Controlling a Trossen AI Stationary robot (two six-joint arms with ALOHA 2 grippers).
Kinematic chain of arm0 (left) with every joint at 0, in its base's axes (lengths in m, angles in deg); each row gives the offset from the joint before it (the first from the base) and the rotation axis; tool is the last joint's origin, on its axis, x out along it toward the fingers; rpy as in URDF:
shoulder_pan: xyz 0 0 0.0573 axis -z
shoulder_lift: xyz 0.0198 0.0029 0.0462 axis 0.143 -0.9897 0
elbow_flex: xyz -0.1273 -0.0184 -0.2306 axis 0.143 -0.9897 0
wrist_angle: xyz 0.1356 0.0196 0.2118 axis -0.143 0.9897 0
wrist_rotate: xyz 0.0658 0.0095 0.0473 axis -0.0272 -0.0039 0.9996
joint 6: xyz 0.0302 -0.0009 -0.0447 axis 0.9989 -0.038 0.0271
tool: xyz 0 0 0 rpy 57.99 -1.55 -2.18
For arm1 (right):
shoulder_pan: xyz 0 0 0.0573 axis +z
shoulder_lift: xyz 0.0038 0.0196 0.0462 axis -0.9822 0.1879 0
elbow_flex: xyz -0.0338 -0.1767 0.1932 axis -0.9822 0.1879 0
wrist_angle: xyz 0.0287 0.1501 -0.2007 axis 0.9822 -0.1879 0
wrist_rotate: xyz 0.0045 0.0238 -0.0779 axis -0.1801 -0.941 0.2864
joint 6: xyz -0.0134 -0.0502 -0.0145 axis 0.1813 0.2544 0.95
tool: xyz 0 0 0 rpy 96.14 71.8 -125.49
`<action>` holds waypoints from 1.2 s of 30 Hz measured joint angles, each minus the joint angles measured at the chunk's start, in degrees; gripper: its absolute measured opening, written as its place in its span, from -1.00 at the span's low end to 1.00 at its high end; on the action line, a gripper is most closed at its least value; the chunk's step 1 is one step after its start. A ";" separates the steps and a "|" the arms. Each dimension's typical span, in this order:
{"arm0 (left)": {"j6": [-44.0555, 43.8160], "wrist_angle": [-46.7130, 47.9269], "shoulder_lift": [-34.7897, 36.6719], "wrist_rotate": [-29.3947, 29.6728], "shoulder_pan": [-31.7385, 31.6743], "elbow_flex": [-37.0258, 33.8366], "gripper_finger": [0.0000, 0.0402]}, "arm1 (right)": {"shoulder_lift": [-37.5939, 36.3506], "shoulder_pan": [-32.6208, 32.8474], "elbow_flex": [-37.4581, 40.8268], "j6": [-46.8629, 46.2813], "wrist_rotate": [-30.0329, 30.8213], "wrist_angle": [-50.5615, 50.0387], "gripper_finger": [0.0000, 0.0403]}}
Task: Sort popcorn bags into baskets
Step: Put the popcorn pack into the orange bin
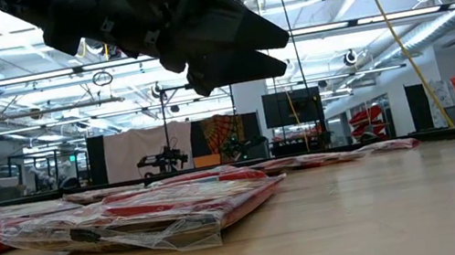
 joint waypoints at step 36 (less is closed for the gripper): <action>1.44 -0.18 0.00 -0.04 -0.17 -0.02 0.19 | 0.47 0.62 0.09 -0.92 -9.55 5.40 -0.99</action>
